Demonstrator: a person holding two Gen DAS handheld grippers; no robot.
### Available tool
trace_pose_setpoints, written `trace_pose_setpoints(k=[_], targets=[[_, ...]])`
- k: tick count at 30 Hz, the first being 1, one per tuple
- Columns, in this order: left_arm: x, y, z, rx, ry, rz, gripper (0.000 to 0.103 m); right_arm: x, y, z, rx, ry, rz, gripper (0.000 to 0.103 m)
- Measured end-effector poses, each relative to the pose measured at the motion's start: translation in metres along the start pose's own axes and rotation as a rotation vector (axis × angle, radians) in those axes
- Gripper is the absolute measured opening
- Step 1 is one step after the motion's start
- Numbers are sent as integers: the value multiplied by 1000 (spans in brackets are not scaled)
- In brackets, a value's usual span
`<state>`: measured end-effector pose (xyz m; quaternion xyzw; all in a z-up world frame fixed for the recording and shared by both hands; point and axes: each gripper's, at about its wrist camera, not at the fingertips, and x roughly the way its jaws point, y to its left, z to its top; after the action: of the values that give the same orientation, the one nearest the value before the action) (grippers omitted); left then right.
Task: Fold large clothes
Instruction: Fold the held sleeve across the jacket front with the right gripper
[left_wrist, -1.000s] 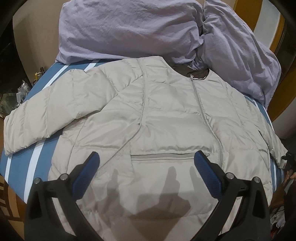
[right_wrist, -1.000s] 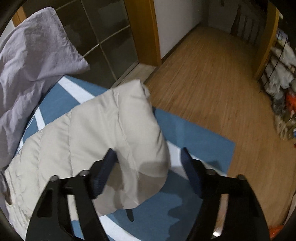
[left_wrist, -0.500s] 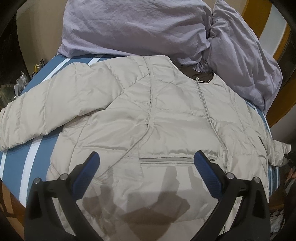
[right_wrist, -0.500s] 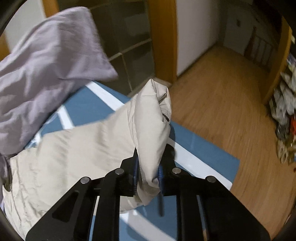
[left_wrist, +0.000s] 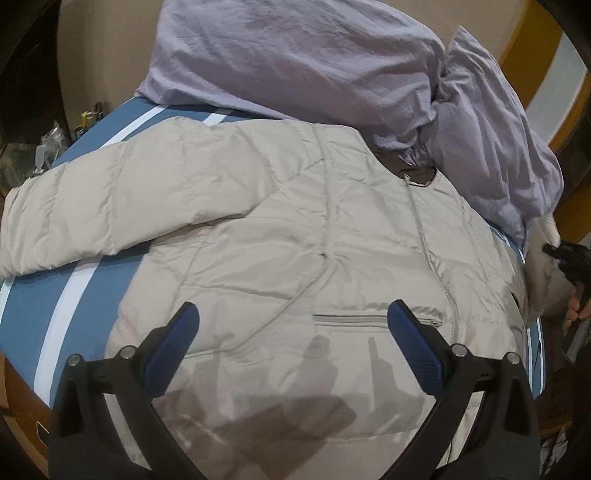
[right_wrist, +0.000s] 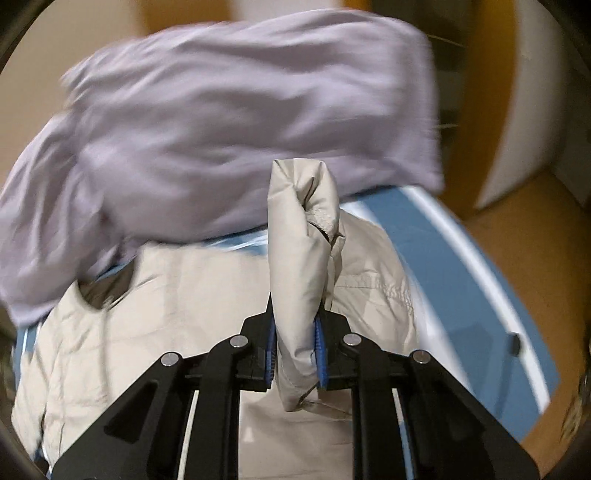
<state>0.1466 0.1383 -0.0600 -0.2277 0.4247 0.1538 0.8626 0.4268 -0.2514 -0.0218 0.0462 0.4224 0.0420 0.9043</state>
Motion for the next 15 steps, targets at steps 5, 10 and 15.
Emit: trace_pose_setpoints(k=[5,10,15], targets=[[-6,25,-4,-58,-13,23,101,28,67,-18,-99,71,60,18],[-11,48,-8,-112,-18,49,101,44,130,-42,-201,140,144,17],[-18,63,-10,-144,-31,72,101,47,184,-57,-269,172,213,17]])
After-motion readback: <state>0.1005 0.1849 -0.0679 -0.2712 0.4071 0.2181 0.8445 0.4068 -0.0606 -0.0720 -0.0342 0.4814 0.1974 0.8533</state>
